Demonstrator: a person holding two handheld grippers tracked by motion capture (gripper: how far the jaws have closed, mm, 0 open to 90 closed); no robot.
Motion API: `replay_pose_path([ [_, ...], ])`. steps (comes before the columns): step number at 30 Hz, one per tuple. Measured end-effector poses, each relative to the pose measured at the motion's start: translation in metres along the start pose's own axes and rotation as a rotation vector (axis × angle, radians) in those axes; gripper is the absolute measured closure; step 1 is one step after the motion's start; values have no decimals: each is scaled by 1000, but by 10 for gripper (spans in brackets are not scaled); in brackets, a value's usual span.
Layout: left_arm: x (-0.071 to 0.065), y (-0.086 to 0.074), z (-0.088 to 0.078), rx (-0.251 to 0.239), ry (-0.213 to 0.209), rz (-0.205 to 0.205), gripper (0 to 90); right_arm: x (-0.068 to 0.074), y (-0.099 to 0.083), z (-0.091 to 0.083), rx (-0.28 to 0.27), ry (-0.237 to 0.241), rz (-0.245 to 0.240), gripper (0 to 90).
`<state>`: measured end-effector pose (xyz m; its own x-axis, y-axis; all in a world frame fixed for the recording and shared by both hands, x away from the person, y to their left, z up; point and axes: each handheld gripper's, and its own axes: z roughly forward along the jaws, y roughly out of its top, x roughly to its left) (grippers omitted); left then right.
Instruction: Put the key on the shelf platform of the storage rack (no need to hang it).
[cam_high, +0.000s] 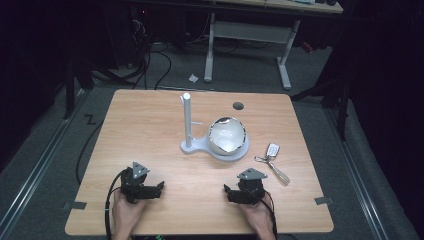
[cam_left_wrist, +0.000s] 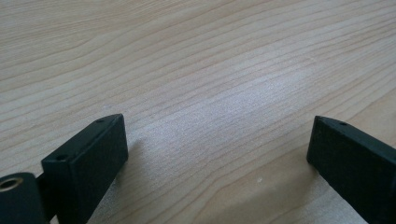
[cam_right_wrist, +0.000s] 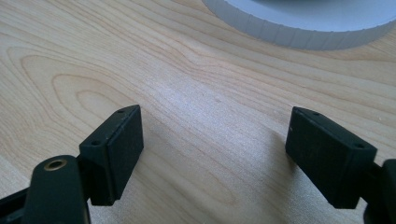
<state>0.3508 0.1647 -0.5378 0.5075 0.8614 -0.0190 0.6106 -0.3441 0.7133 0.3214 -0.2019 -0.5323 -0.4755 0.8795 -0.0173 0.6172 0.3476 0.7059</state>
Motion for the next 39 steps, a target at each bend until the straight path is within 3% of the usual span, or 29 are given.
replay_pose_path([
  [3,0,0,0,-1,-1,2,63,0,0,-1,2,-1,4,239],
  [4,0,0,0,-2,-2,2,67,-1,1,-2,1,-9,9,293],
  [16,0,0,0,-9,-8,5,88,1,-2,-6,-19,-26,-3,425],
  [24,0,0,-1,-13,-10,11,106,-3,-3,-17,-63,-19,1,521],
  [39,0,0,-1,-14,-10,10,114,-23,-4,-36,-86,-17,34,571],
])
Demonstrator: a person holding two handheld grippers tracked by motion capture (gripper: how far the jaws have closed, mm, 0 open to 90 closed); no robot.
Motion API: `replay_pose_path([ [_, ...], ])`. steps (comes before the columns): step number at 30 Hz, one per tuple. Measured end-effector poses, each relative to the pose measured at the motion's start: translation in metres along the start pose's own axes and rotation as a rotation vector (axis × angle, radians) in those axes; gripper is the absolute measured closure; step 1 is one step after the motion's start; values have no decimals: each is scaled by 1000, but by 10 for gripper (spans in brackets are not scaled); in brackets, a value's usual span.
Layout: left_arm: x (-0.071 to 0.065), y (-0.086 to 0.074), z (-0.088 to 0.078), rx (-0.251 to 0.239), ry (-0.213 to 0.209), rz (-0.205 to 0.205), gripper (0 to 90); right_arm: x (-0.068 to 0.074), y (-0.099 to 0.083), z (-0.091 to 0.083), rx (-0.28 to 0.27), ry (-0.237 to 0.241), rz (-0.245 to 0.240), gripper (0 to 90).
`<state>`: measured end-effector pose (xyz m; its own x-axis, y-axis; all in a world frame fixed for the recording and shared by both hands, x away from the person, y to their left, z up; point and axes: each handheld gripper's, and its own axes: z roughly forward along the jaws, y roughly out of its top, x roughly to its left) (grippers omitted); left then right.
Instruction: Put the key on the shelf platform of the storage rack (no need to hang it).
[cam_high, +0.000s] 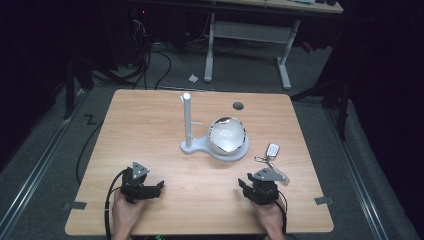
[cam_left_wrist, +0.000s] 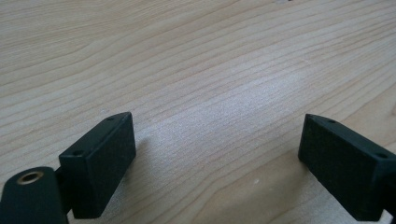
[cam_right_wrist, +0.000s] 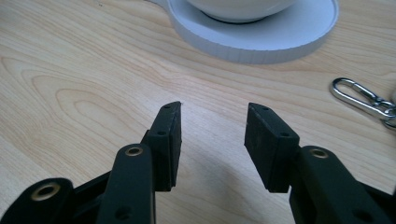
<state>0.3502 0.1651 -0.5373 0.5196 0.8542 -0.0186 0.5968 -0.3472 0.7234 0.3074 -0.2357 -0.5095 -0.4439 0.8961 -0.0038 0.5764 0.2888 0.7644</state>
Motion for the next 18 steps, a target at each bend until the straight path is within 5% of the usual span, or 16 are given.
replay_pose_path([
  [18,0,0,0,-2,2,-4,120,-46,-2,-21,-11,-97,65,596],
])
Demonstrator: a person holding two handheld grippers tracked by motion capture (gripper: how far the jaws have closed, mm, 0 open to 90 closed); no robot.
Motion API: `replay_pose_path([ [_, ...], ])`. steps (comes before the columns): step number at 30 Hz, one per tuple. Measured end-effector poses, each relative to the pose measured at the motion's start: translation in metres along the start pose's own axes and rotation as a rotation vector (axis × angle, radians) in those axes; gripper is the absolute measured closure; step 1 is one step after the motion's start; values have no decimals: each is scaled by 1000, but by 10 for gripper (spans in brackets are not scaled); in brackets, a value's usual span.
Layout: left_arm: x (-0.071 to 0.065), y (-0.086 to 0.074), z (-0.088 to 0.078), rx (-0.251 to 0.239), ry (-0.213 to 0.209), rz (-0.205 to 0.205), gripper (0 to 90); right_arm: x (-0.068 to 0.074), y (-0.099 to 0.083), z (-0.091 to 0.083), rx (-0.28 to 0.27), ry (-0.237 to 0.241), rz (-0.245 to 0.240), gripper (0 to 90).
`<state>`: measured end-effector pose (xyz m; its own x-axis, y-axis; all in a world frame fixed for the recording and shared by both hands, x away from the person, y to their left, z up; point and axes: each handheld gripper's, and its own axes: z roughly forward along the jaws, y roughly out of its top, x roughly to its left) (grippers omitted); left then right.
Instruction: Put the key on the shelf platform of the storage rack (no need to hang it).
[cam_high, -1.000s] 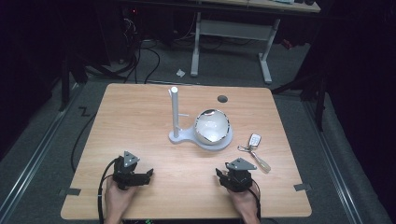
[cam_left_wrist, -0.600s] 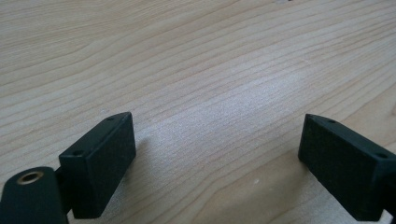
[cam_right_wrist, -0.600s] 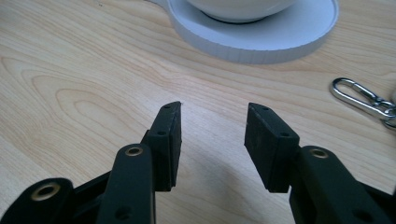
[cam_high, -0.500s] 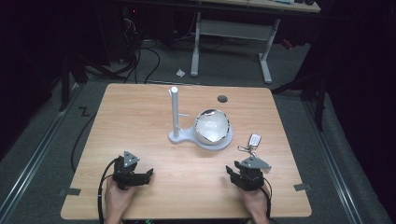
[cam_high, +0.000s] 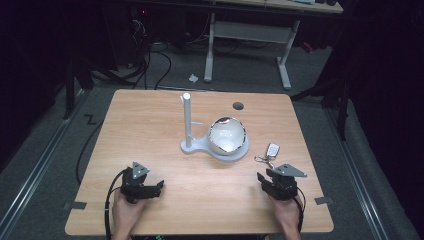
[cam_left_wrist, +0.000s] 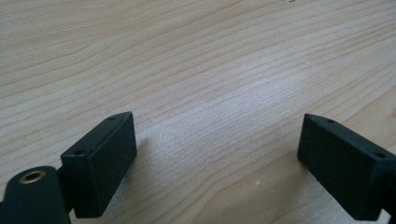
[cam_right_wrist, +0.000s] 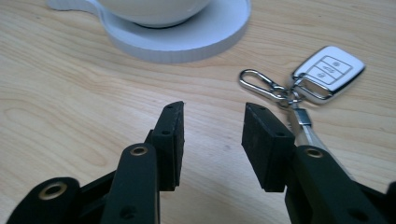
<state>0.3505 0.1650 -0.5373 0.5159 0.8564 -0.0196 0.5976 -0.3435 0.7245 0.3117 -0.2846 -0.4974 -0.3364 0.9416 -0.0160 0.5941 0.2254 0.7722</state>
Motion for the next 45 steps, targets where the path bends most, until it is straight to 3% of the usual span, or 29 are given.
replay_pose_path([
  [10,0,0,0,-2,3,-1,127,-28,2,6,12,-60,57,611],
  [16,0,0,0,-2,3,-2,129,-37,6,15,27,-66,69,618],
  [27,0,0,0,-1,4,-1,131,-47,9,38,72,-85,74,617],
  [39,0,0,0,-2,4,-1,132,-52,7,52,105,-81,79,619],
  [45,0,0,0,-3,5,-3,134,-53,6,52,102,-80,61,670],
])
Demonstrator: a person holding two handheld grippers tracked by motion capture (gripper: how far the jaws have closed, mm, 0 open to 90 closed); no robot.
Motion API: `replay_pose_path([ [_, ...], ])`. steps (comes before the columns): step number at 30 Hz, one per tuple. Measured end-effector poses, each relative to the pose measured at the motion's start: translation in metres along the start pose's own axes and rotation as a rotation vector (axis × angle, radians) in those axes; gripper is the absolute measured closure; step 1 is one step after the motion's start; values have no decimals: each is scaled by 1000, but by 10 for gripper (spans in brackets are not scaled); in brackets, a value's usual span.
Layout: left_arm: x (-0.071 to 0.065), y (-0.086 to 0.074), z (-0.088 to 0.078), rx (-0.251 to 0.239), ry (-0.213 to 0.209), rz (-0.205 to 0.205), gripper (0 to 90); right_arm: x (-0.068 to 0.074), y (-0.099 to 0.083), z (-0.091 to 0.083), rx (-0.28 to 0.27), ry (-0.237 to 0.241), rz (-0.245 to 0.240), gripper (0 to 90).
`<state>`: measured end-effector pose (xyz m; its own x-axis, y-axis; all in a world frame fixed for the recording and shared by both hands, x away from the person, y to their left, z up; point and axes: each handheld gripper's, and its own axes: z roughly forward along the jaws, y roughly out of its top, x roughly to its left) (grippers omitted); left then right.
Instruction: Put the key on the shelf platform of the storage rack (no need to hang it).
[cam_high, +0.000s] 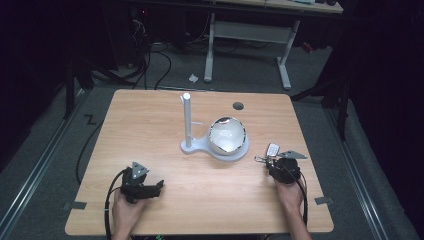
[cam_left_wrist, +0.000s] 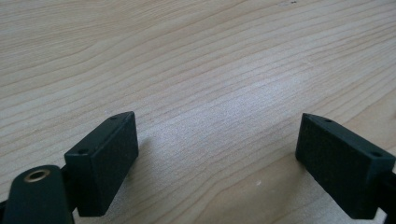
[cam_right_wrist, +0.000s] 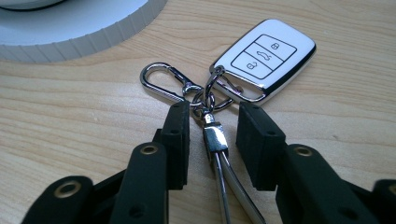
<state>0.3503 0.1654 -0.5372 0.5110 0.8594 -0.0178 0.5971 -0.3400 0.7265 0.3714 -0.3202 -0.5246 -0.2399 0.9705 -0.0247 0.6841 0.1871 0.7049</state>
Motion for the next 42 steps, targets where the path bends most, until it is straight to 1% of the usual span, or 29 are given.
replay_pose_path([
  [4,0,0,0,-1,1,-2,140,1,0,0,-2,8,-19,715],
  [7,0,0,0,-1,1,-2,140,1,0,0,-3,12,-24,741],
  [8,0,0,0,-1,1,-2,140,1,0,0,-3,14,-31,782],
  [10,0,0,0,-1,1,-2,140,1,0,0,-4,14,-31,804],
  [19,0,0,0,-1,1,-2,141,0,-1,0,-8,12,-35,820],
  [20,0,0,0,-2,1,-2,140,0,-1,-2,-19,10,-44,821],
  [21,0,0,0,-2,1,-2,141,0,-1,-2,-19,10,-44,821],
  [22,0,0,0,-2,2,-3,142,-2,-1,-6,-38,26,-30,821],
  [24,0,0,0,-2,2,-3,143,-2,0,-7,-45,29,-27,821],
  [27,0,0,0,-2,2,-3,144,-6,0,-15,-60,42,-18,822],
  [29,0,0,0,-2,2,-3,144,-7,0,-18,-63,43,-26,822],
  [36,0,0,0,-3,2,-4,146,-8,11,-40,-116,38,-59,822],
  [39,0,0,0,-3,2,-4,146,-9,13,-48,-139,46,-57,822],
  [40,0,0,0,-3,2,-4,146,-9,14,-51,-147,57,-48,822],
  [42,0,0,0,-3,2,-4,146,-9,15,-53,-153,65,-48,822],
])
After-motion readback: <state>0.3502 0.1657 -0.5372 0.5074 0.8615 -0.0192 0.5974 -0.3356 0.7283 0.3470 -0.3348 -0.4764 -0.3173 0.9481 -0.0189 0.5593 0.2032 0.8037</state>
